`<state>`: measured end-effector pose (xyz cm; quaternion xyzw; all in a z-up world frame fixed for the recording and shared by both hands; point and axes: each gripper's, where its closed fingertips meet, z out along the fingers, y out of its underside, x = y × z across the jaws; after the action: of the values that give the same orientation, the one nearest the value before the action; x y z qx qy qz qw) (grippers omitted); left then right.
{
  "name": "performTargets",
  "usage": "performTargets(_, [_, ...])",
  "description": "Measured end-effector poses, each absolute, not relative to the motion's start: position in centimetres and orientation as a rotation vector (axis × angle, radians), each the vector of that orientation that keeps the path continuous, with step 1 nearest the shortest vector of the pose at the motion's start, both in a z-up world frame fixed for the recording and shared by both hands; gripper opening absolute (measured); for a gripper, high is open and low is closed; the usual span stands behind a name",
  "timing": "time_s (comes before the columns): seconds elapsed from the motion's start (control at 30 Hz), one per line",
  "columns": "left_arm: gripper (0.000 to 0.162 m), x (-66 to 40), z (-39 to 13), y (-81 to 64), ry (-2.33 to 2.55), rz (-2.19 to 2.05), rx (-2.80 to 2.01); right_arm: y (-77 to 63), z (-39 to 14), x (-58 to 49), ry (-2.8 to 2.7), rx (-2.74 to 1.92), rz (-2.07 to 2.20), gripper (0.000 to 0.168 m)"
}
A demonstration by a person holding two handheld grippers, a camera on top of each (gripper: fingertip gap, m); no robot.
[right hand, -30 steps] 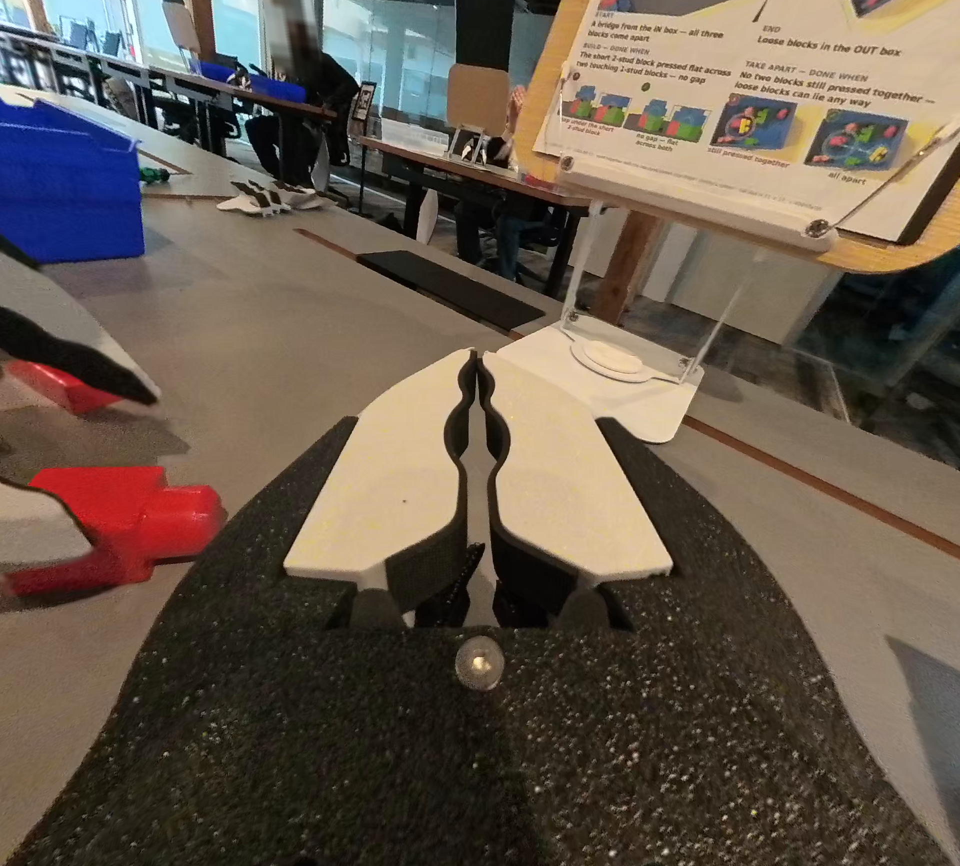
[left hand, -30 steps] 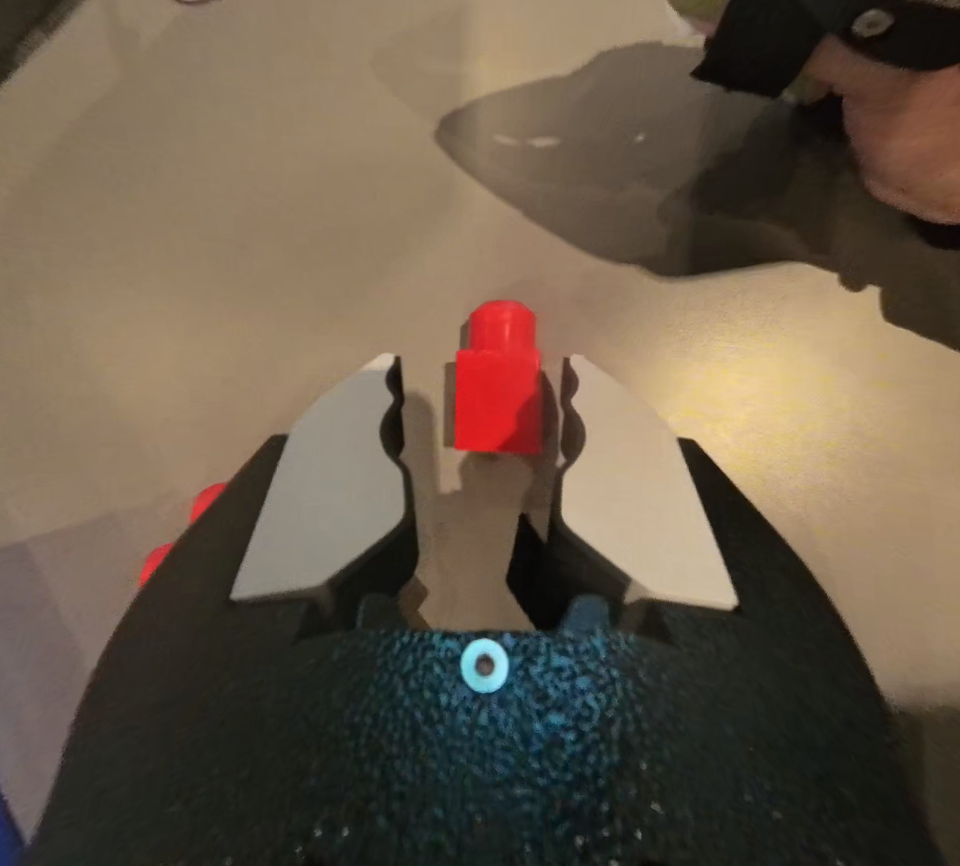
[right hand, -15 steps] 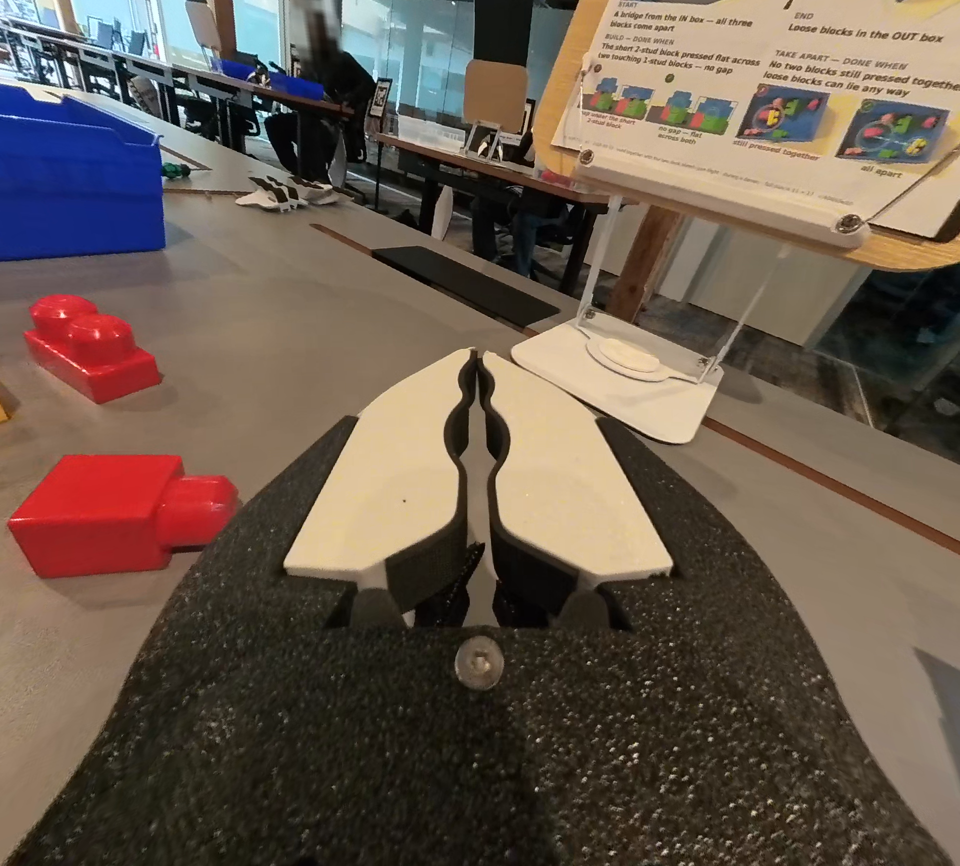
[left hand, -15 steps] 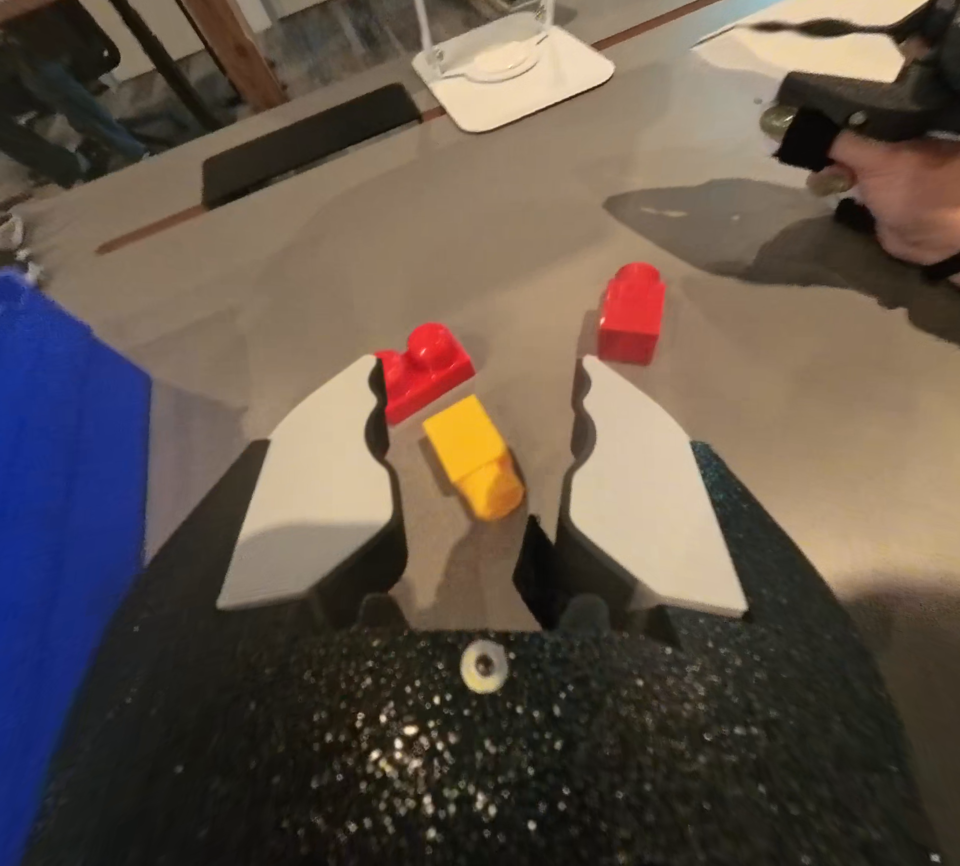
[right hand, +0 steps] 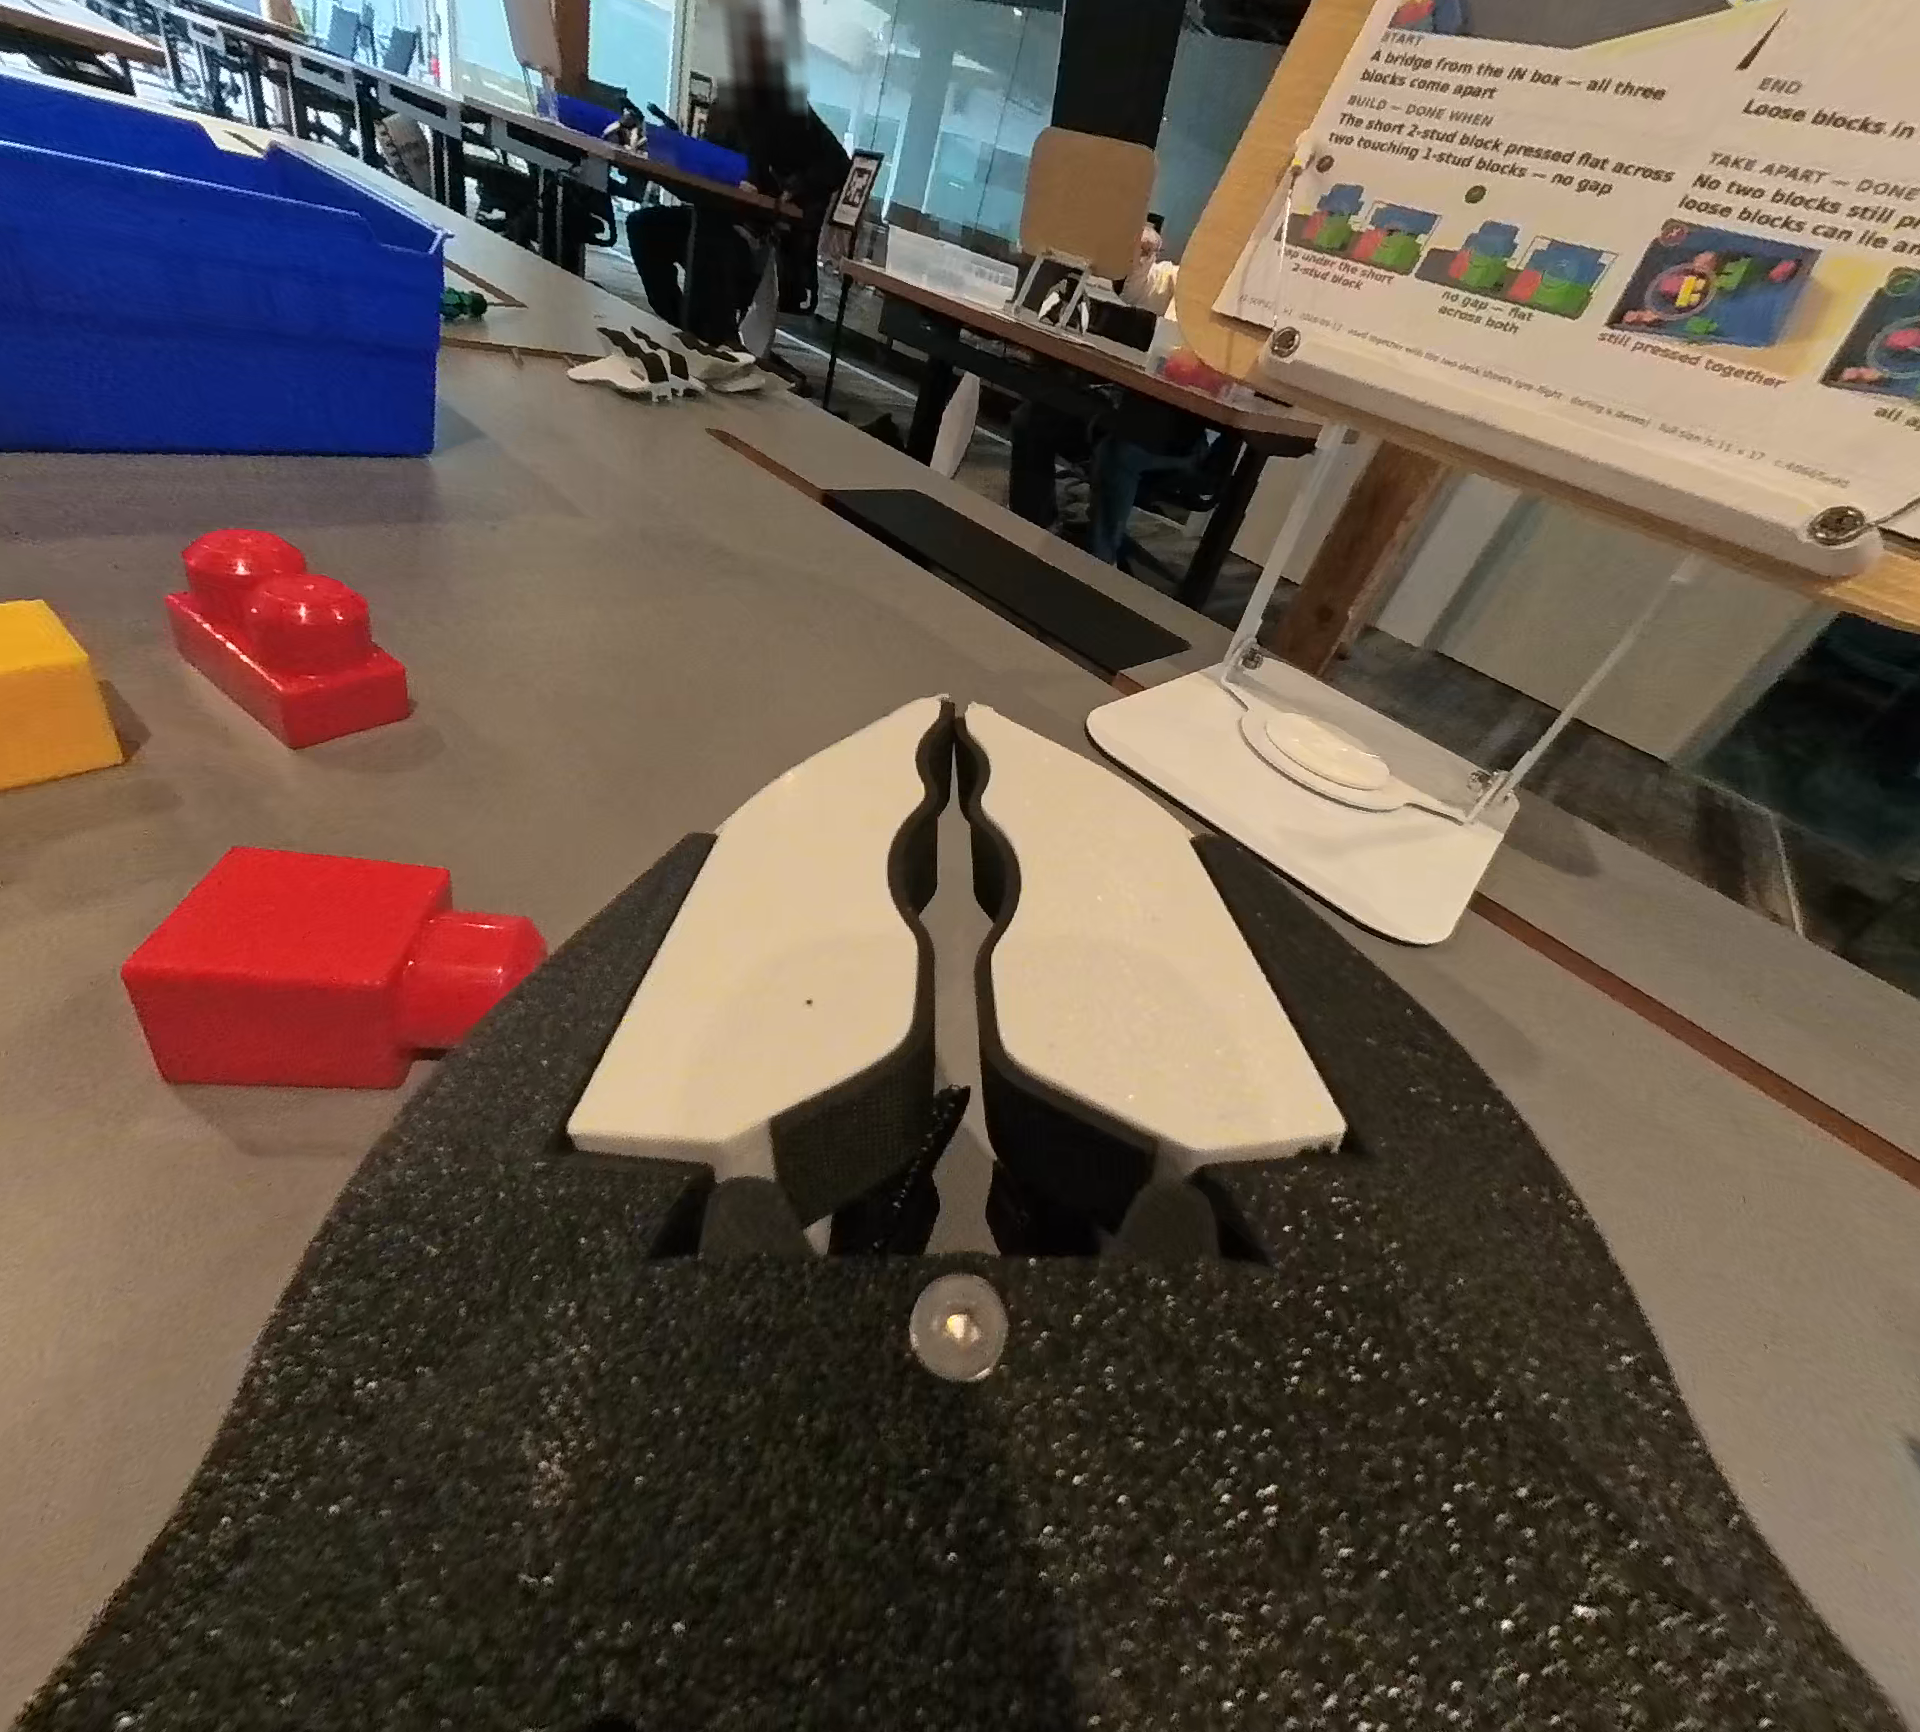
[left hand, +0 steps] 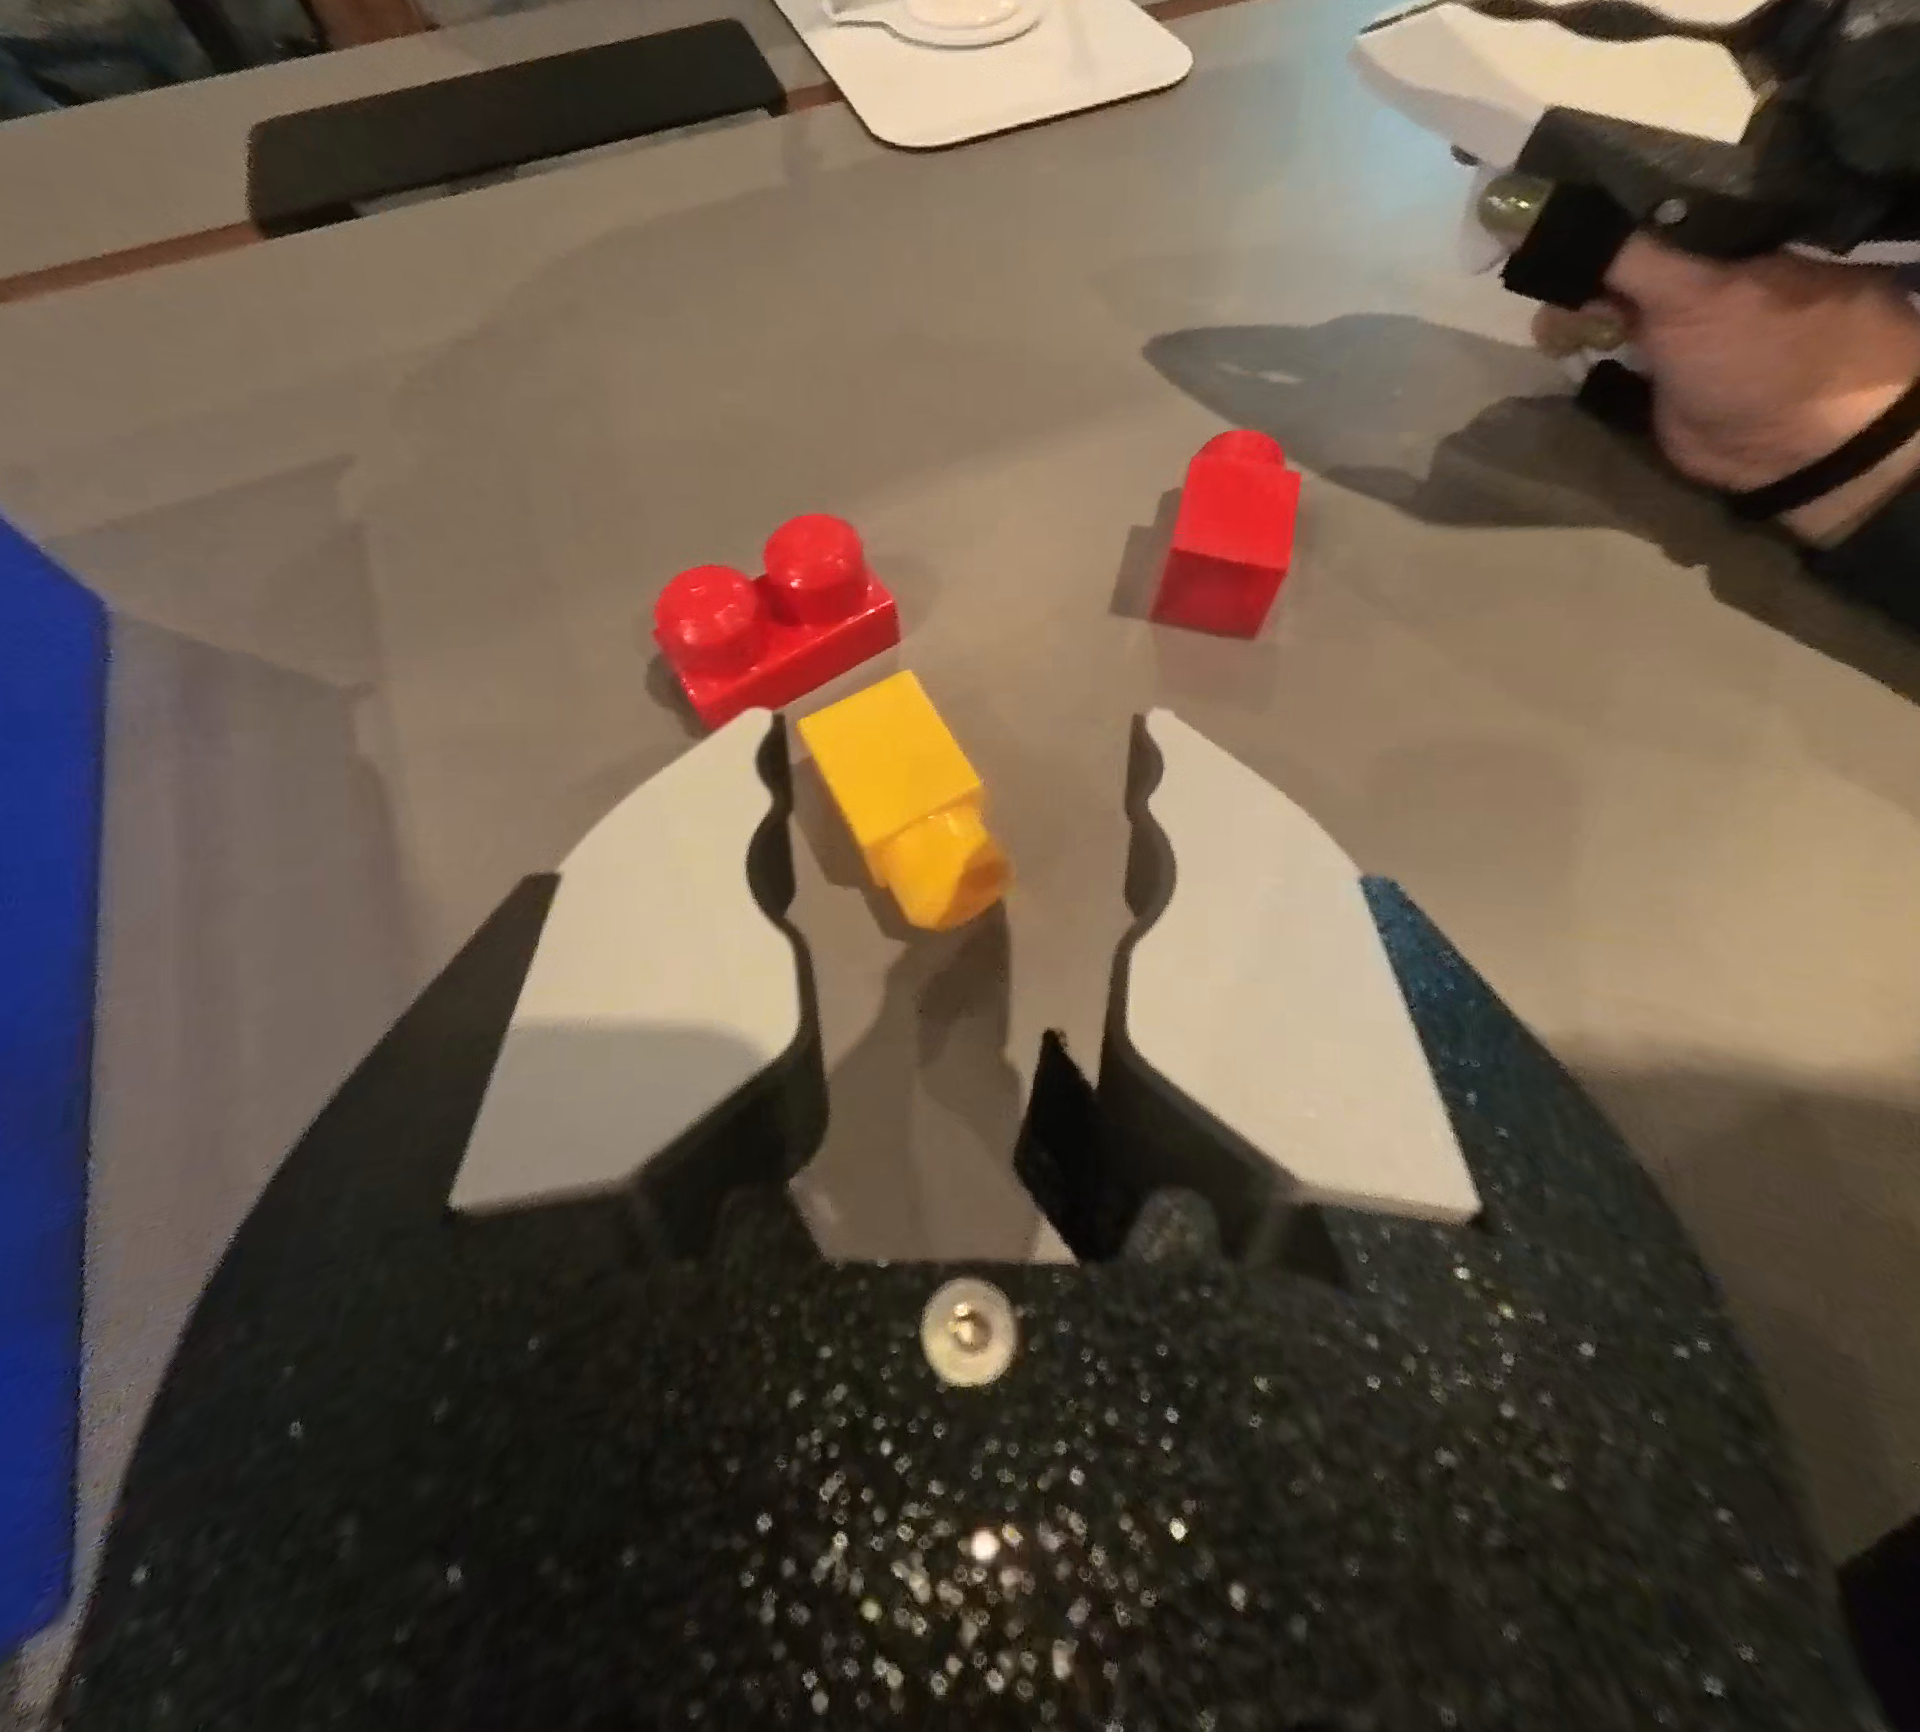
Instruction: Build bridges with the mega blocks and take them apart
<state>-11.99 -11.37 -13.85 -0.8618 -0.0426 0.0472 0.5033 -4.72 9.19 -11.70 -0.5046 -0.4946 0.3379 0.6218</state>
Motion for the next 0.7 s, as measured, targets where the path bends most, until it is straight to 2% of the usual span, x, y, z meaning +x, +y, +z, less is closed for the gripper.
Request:
performTargets(0.3, [0.052,-7.6,-14.3,-7.3,0.078,0.113,-2.087,8.5,-11.5,-5.0,-1.158,-1.134,0.805,0.000])
performTargets(0.53, [0.063,-5.9,-16.7,-2.4,0.248,0.214,-2.235,8.4,-11.6,-5.1,-1.165,-1.128,0.813,0.000])
performTargets(0.7, [0.063,-6.2,-18.4,-0.5,0.271,0.227,-2.340,8.6,-11.4,-4.9,-1.147,-1.137,0.829,0.000])
